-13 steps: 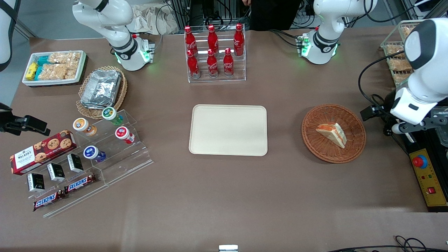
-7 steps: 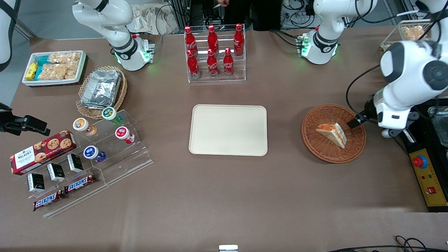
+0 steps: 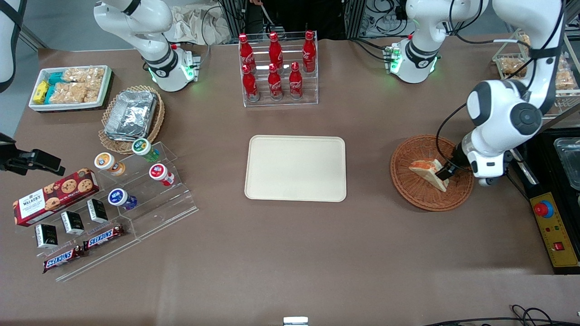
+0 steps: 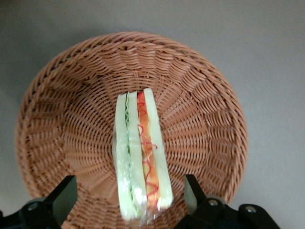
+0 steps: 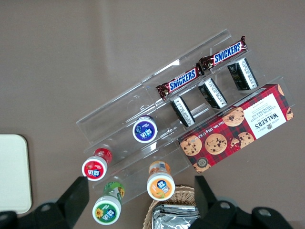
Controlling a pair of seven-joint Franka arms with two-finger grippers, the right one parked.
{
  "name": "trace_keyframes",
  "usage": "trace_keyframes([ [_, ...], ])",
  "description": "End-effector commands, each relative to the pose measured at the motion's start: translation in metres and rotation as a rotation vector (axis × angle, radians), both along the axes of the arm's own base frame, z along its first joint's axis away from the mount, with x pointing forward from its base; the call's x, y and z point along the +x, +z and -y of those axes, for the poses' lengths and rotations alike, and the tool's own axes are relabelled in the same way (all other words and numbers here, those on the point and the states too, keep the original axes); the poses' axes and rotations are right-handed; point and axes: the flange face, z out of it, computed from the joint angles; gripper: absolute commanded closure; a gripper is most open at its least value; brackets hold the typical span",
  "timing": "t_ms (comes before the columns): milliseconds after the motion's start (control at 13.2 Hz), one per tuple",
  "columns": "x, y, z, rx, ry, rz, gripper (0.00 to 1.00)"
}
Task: Place sandwich from basket to tray
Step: 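Lower the open left gripper around the sandwich and close it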
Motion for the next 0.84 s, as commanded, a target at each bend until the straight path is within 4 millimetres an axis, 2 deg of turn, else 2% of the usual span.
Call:
trace_keyframes([
  [0,0.001,-0.019,0.001,-0.005,0.109,0.027,0.00],
  [228,-0.002,-0.027,0.008,-0.005,0.130,0.020,0.00],
  [532,-0.019,-0.047,0.009,0.000,0.139,0.013,0.02],
  [608,-0.020,-0.049,0.010,0.000,0.140,0.010,0.10],
  [684,-0.021,-0.049,0.012,-0.001,0.150,0.005,0.23],
  [759,-0.021,-0.045,0.024,-0.003,0.164,0.000,0.40],
])
